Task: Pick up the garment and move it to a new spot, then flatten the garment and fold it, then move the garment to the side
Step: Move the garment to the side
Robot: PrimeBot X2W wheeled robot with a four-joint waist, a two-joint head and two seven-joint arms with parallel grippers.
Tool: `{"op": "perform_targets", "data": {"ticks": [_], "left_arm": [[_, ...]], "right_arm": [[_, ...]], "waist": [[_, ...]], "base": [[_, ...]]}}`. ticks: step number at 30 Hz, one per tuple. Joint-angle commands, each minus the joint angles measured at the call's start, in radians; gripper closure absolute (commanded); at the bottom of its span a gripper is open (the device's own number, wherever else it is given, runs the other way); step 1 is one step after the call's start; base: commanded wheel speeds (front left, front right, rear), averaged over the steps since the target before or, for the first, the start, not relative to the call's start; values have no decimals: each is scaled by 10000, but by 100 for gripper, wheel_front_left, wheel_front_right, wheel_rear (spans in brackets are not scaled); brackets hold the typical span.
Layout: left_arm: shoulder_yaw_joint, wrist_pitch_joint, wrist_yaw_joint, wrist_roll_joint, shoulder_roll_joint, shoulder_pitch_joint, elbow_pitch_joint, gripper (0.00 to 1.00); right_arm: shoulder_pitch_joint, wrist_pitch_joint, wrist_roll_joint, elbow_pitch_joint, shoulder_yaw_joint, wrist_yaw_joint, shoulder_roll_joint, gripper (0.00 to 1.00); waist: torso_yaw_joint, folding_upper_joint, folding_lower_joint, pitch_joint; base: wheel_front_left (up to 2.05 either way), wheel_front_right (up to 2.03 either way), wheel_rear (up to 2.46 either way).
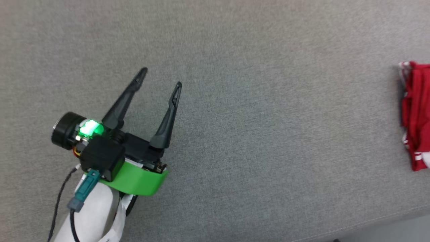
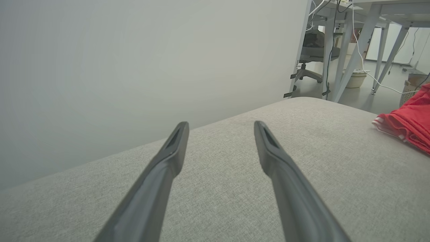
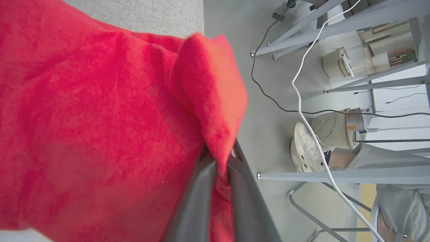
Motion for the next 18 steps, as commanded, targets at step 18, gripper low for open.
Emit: {"op": "perform_targets", "data": {"ticks": [18], "left_arm": [[296,-57,-29,247,344,-476,-1107,0]], "right_arm": [[-2301,-1800,-1599,3337,-2222,-15,789,100]], "waist": [[700,106,-1,2122]], "base": [[0,0,0]]}}
